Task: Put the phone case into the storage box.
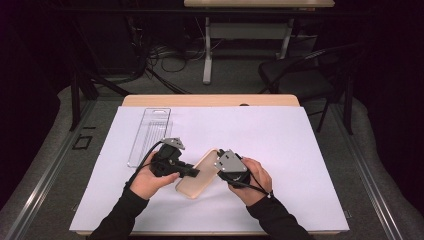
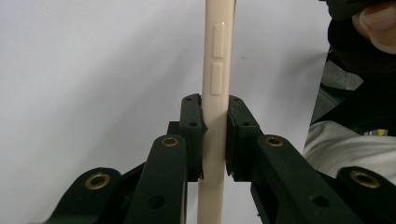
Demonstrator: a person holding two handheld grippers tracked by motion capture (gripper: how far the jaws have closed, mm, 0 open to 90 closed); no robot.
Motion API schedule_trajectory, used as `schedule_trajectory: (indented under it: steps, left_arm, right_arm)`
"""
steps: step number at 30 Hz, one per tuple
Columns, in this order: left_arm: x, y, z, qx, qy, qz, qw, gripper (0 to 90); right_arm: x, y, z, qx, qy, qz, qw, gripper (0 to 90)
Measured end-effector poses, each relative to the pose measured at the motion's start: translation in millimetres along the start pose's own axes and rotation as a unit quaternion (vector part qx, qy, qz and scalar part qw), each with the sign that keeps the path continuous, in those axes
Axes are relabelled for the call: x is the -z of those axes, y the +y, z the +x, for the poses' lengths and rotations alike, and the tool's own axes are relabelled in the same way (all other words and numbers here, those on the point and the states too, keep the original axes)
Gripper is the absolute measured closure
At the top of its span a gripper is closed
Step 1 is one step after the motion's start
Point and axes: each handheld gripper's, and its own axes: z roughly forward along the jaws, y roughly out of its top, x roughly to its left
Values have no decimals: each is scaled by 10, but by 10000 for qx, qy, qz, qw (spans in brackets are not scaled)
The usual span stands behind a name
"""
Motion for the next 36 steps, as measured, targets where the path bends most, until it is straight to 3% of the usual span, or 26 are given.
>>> schedule_trajectory:
  steps: [2, 12, 36]
  left_arm:
    - [0, 1, -4, -74, 84, 11, 9999, 801]
    - [6, 3, -8, -210, 88, 41, 9997, 806]
    - [23, 1, -8, -200, 60, -16, 9998, 808]
  right_arm:
    - [-1, 0, 2, 4, -4, -1, 10000, 869]
    - [1, -1, 3, -6, 11, -9, 10000, 869]
    - [-2, -5, -17, -93, 89, -58, 9999, 854]
